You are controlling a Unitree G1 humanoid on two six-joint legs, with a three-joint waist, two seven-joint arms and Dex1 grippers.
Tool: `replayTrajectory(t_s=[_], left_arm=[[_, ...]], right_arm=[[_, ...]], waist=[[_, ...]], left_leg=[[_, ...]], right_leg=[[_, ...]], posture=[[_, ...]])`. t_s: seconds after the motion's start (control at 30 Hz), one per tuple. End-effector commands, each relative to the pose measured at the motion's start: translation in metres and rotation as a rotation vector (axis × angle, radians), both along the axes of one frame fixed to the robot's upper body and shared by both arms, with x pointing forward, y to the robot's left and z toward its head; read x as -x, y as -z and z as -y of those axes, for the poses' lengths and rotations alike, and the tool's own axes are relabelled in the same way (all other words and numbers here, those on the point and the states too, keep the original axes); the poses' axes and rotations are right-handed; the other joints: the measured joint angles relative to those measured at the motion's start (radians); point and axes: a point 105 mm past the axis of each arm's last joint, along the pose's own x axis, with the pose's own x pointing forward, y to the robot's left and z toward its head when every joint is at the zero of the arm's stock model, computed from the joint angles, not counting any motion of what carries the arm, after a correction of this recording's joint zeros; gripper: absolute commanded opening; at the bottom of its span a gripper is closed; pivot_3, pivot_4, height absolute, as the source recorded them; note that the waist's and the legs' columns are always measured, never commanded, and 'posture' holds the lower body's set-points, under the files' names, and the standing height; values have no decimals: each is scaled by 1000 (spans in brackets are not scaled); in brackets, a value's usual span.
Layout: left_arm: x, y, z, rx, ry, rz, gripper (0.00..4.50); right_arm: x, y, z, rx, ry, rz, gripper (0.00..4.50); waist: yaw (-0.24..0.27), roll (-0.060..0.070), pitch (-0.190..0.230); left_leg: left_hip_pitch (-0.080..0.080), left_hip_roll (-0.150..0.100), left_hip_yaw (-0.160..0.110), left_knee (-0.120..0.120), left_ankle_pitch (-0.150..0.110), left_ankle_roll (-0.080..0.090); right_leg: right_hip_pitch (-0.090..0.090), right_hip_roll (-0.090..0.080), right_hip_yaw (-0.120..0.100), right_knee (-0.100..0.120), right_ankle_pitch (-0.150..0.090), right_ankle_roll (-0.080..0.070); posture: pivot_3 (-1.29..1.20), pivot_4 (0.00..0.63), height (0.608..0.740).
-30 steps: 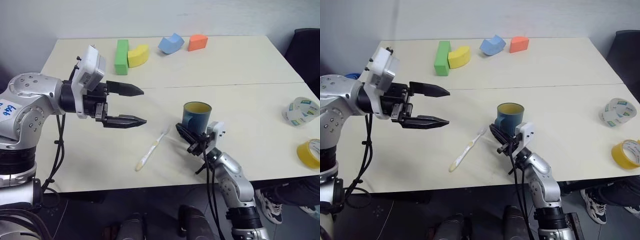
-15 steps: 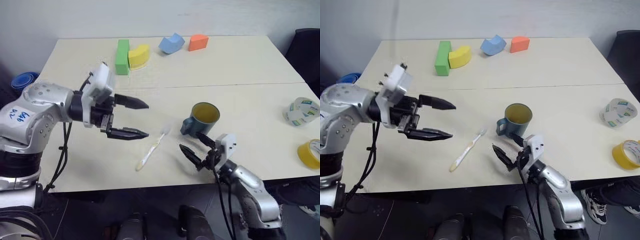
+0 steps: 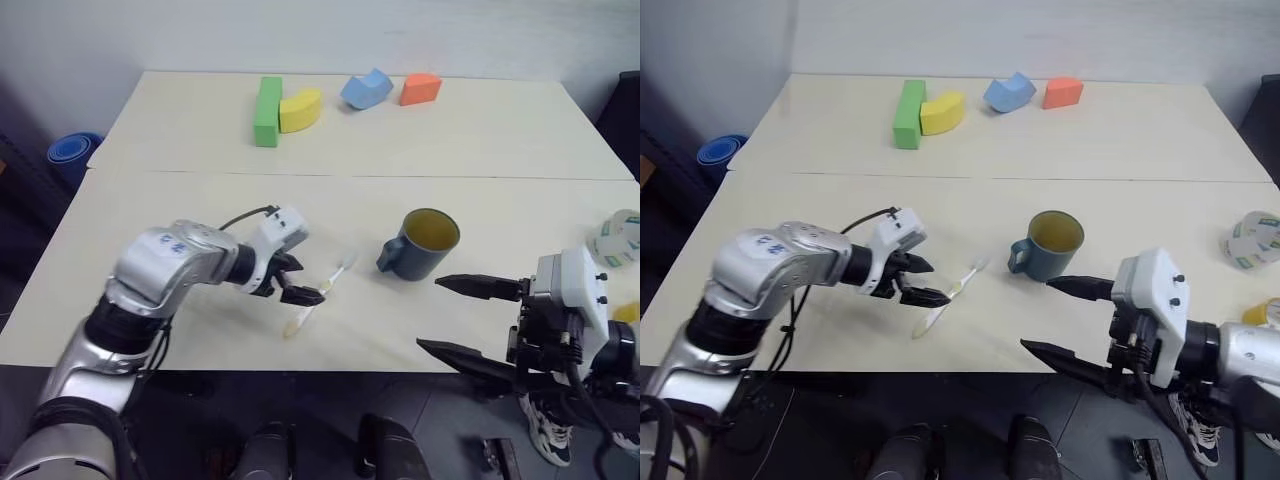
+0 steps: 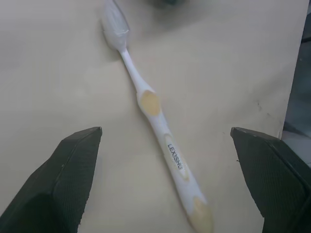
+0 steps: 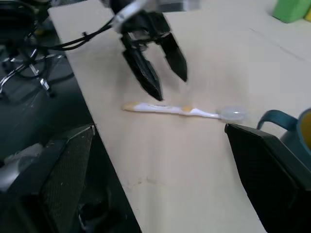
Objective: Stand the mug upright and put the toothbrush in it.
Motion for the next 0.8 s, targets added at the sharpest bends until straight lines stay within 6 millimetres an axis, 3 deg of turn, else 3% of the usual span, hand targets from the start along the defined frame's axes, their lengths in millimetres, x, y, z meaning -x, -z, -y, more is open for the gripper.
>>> replayTrajectory(t_s=[0.03, 0.17, 0.27, 0.63, 0.8], left_arm=[[-12, 4, 5, -58, -32, 37, 4500], [-22, 15, 14, -96, -24, 48, 4500], [-29, 24, 22, -140, -3, 75, 3894], [-30, 41, 30, -224, 64, 78, 548], [-43, 39, 15, -258, 20, 103, 391]], right_arm=[[2, -11, 4, 20, -9, 32, 4478], [0, -12, 6, 26, 10, 48, 4478], [0, -10, 5, 26, 17, 53, 4500], [1, -9, 7, 23, 43, 58, 4500], [0, -8, 8, 18, 51, 63, 4500]], waist=[[5, 0, 0], [7, 0, 0], [13, -1, 0], [19, -1, -1], [18, -1, -1]], left_leg=[[0, 0, 0, 0, 0, 0], [0, 0, 1, 1, 0, 0], [0, 0, 1, 2, 0, 0], [1, 0, 0, 2, 0, 1], [3, 0, -1, 2, 0, 1]], right_leg=[[0, 0, 0, 0, 0, 0], [0, 0, 0, -1, 0, 0], [1, 0, 0, -1, 0, 0], [5, 0, -1, -5, 0, 0], [8, 0, -2, -7, 0, 0]], posture=[[0, 150, 740], [0, 150, 740], [0, 150, 740], [0, 150, 740], [0, 150, 740]])
